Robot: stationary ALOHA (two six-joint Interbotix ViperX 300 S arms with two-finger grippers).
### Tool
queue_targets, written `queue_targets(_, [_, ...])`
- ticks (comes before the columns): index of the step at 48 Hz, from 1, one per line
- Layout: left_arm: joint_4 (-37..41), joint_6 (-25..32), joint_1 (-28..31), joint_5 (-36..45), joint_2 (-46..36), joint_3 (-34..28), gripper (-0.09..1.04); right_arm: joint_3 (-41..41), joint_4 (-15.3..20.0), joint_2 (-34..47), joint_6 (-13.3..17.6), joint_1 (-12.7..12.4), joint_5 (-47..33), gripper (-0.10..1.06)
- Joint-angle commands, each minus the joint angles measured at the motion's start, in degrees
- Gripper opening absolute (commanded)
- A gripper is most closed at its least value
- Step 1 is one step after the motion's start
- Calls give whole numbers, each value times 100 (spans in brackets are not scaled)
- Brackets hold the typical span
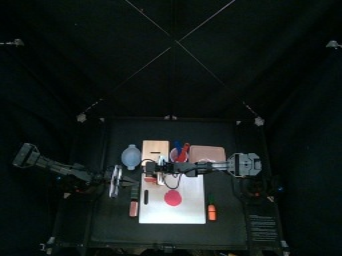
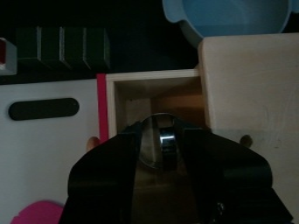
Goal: Get the cutter from the drawer then cut the dough then place the extra dough in the bowl
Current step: Place the cutter on the board
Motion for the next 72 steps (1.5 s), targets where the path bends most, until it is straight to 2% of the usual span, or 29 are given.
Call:
queue_targets(1, [9, 0, -9, -35, 9, -79, 38, -202, -88, -237, -9, -132, 53, 77])
queue_targets(31, [0, 0, -9, -18, 9, -44, 38, -439, -501, -246, 0, 70, 677, 77])
queue_targets(46, [0, -9, -9, -26, 9, -53, 38, -475, -967, -185, 70, 132, 844, 77])
queue_targets(72, [0, -18, -35, -18, 9, -70, 38, -466, -949, 44, 70, 114, 923, 76])
